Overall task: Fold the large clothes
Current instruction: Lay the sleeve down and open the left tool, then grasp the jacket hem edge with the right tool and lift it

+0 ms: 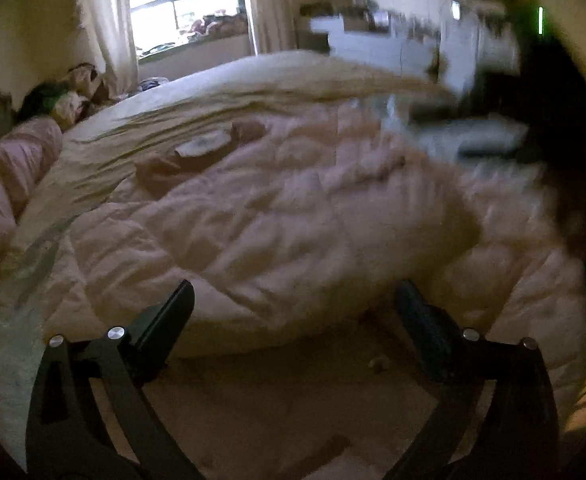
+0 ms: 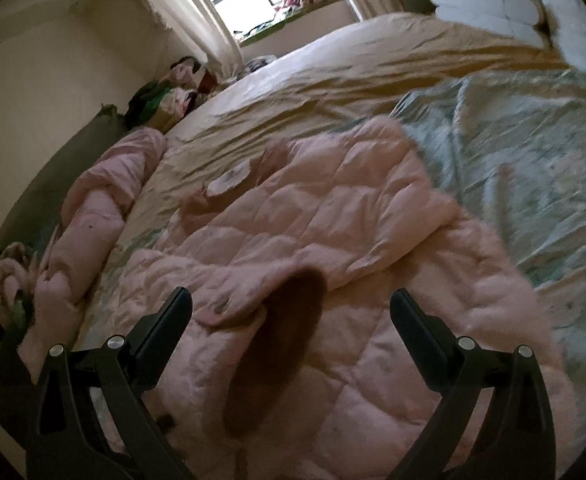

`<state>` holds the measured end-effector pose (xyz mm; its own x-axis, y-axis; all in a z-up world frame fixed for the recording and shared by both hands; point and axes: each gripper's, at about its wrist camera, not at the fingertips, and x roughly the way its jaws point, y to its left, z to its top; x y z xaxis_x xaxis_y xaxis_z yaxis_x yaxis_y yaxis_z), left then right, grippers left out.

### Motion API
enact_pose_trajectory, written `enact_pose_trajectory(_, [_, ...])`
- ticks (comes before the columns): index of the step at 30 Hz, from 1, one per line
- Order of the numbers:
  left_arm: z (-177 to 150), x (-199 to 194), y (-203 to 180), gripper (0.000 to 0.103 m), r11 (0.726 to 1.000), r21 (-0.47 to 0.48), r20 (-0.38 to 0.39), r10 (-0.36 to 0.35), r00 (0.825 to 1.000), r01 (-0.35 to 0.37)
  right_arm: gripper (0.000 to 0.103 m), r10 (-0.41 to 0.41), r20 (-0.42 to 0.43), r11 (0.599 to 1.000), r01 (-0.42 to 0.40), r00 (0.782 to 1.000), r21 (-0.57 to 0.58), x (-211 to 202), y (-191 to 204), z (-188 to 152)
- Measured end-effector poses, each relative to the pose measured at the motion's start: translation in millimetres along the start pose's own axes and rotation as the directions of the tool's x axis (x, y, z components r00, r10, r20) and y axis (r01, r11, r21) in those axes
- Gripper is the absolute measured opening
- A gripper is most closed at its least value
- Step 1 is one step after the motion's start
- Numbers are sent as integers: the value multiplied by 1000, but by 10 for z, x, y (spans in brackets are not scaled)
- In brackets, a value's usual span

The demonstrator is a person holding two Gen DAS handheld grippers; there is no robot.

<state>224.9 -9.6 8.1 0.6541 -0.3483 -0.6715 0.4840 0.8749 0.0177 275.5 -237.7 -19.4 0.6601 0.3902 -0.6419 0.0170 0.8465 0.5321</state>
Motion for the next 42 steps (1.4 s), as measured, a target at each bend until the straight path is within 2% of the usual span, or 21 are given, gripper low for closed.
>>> enact_pose_trajectory(3, [45, -160, 292, 94, 984, -133, 47, -114, 992, 119, 99, 51, -42, 998, -50, 998, 37, 116, 2, -47])
enact_pose_trajectory(4, [42, -206, 422, 94, 978, -171, 68, -109, 992, 119, 98, 66, -55, 997, -63, 996, 46, 160, 10, -65])
enact_pose_trajectory(6, [4, -228, 659, 94, 973, -229, 63, 0, 998, 14, 90, 87, -69, 995, -84, 994, 47, 222, 41, -93])
enact_pose_trajectory(7, [-19, -219, 782, 94, 965, -258, 39, 64, 997, -51, 81, 87, -77, 995, -83, 993, 47, 255, 56, -103])
enact_pose_trajectory(10, [-112, -236, 1159, 94, 920, -361, 2, 162, 987, -150, 73, 91, -94, 995, -86, 991, 51, 351, 85, -121])
enact_pose_trajectory(13, [-220, -362, 1498, 94, 866, -478, 22, 180, 983, -148, 68, 69, -88, 995, -63, 994, 73, 449, 60, -123])
enact_pose_trajectory(16, [-304, -422, 1730, 94, 823, -548, 35, 200, 979, -149, 61, 54, -98, 994, -44, 994, 101, 578, -9, -145])
enact_pose_trajectory(18, [-289, -425, 1827, 94, 807, -564, 25, 226, 974, -172, 56, 47, -102, 993, -35, 994, 117, 632, -59, -170])
enact_pose_trajectory(19, [-301, -456, 1849, 94, 795, -578, 25, 243, 970, -185, 50, 44, -97, 992, -32, 994, 122, 646, -75, -175])
enact_pose_trajectory(20, [-300, -490, 1872, 94, 787, -590, 38, 249, 968, -180, 35, 44, -91, 992, -33, 995, 122, 653, -75, -174])
enact_pose_trajectory(22, [-302, -558, 1889, 94, 783, -603, 75, 244, 967, -151, 11, 77, -68, 993, -71, 995, 92, 622, -11, -136])
enact_pose_trajectory(23, [-306, -579, 1903, 94, 783, -604, 80, 246, 966, -149, 9, 65, -48, 997, -62, 997, 49, 574, 62, -102])
enact_pose_trajectory(27, [-253, -587, 1924, 94, 782, -604, 95, 262, 960, -154, 7, 66, 23, 994, -63, 998, -94, 374, 398, 125])
enact_pose_trajectory(29, [-249, -578, 1927, 94, 781, -608, 104, 256, 961, -143, 7, 58, 67, 980, -44, 996, -195, 252, 627, 298])
enact_pose_trajectory(33, [-239, -505, 1938, 94, 778, -611, 107, 264, 959, -146, 6, 42, 128, 953, -1, 991, -302, 128, 882, 578])
enact_pose_trajectory(36, [-250, -400, 1948, 94, 779, -610, 107, 261, 959, -144, 6, 6, 180, 934, 59, 984, -351, 110, 991, 760])
enact_pose_trajectory(42, [-238, -218, 1940, 94, 786, -600, 91, 254, 963, -151, 5, -24, 239, 906, 122, 971, -405, 188, 1112, 977])
